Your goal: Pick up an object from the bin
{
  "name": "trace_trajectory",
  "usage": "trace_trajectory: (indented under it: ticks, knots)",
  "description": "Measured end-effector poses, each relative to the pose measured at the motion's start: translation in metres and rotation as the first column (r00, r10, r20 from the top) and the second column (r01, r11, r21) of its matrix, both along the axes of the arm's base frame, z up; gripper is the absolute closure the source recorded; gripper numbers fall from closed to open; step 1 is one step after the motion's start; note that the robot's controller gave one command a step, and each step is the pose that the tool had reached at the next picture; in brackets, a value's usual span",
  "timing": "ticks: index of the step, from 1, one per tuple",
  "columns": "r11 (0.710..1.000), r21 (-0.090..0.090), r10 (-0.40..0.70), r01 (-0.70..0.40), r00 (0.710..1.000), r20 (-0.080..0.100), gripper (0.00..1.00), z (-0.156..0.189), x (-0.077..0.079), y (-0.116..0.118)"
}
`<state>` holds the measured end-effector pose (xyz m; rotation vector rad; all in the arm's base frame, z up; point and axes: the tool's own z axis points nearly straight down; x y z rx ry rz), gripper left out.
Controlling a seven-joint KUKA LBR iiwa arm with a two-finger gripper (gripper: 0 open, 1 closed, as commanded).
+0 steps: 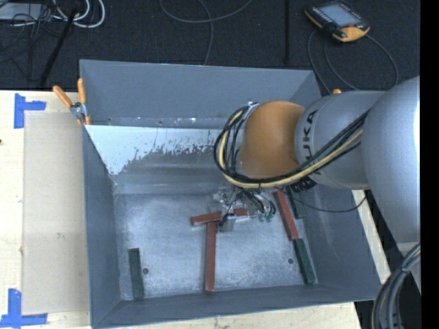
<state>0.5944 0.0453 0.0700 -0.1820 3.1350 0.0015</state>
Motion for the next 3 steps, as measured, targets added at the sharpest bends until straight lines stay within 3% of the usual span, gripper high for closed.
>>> trace_trajectory:
  ticks: [1,2,3]
  knots:
    - [1.000,0.000,0.000,0.000,1.000,0.000,1.00,0.000,0.000,0.000]
    - [1.000,-0.001,0.001,-0.001,1.000,-0.009,1.00,0.045,-0.002,-0.011]
    - [1.000,-0.001,0.007,-0.007,1.000,0.008,1.00,0.069,-0.015,-0.046]
